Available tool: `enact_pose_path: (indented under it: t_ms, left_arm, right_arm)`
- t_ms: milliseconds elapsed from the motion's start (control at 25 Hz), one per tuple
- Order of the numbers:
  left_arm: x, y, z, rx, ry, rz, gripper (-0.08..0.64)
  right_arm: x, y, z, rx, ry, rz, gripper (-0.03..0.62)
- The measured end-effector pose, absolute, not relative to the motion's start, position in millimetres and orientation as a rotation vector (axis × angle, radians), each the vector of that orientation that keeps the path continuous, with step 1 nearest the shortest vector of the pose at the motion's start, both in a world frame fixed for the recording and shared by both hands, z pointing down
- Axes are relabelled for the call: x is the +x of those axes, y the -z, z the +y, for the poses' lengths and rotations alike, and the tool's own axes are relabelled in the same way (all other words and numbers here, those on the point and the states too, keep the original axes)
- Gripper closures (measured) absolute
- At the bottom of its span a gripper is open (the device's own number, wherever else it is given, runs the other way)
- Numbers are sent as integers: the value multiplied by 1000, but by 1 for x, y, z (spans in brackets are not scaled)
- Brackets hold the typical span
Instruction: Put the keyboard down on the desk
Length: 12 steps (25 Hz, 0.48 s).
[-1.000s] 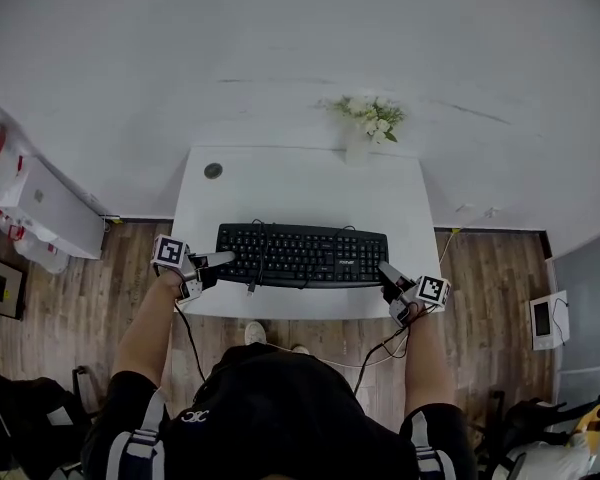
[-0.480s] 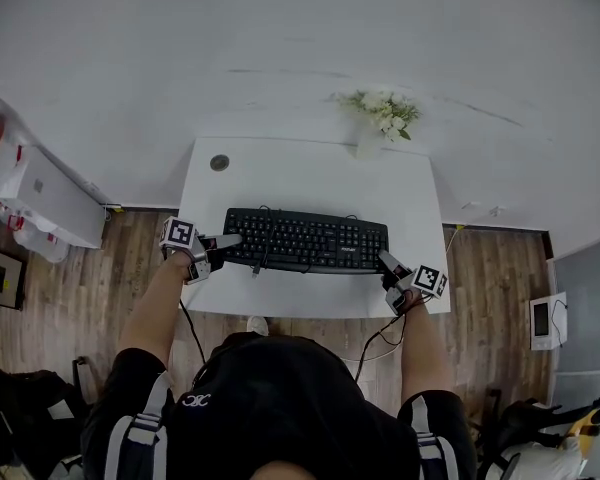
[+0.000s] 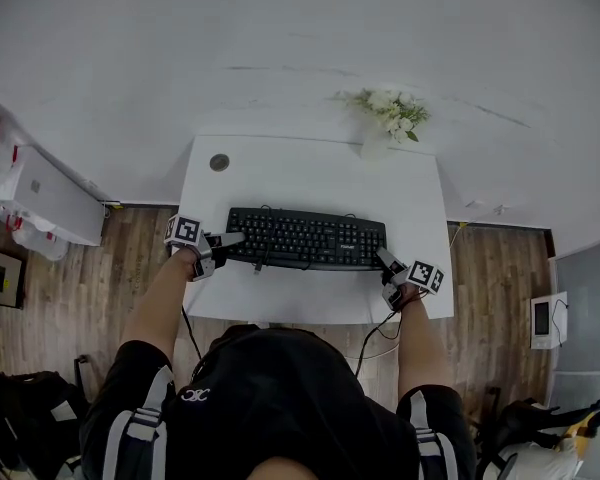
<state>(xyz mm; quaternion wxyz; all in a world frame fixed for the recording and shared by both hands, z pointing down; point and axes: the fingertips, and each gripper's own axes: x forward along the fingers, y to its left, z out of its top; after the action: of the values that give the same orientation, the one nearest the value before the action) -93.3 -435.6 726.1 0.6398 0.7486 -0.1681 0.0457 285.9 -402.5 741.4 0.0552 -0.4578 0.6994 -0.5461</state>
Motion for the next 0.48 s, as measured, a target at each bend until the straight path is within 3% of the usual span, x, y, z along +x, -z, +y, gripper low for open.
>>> enact_pose_path:
  t_ms: [480]
  left_arm:
    - [-90, -763, -460, 1708, -226, -554, 402]
  right_arm:
    - [294, -770, -420, -1643, 1662, 2185, 466]
